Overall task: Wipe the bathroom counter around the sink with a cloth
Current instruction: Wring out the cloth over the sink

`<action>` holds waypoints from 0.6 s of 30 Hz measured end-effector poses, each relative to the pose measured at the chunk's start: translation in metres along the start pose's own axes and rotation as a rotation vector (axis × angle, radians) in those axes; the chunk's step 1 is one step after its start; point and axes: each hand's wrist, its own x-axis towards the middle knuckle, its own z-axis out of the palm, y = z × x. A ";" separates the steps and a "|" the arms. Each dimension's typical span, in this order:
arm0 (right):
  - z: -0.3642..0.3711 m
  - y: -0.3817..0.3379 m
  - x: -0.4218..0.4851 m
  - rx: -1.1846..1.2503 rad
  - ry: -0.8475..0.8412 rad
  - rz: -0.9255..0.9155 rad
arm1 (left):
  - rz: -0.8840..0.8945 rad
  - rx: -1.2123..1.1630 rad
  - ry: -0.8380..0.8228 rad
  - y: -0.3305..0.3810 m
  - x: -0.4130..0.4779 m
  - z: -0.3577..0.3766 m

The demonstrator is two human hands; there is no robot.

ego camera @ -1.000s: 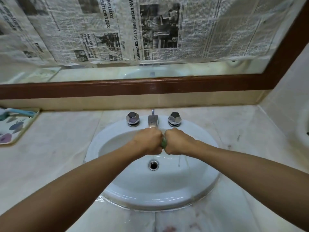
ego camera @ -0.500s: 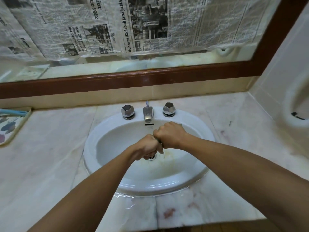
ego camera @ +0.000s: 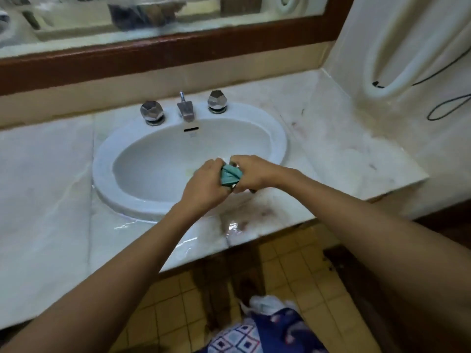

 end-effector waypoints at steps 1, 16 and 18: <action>0.005 0.004 -0.015 0.083 -0.017 0.038 | 0.021 -0.029 0.018 0.003 -0.010 0.008; 0.028 0.097 -0.140 0.964 0.346 0.377 | 0.078 -0.391 0.065 0.091 -0.047 0.101; 0.021 0.115 -0.136 1.015 0.419 0.386 | 0.099 -0.338 0.063 0.101 -0.030 0.110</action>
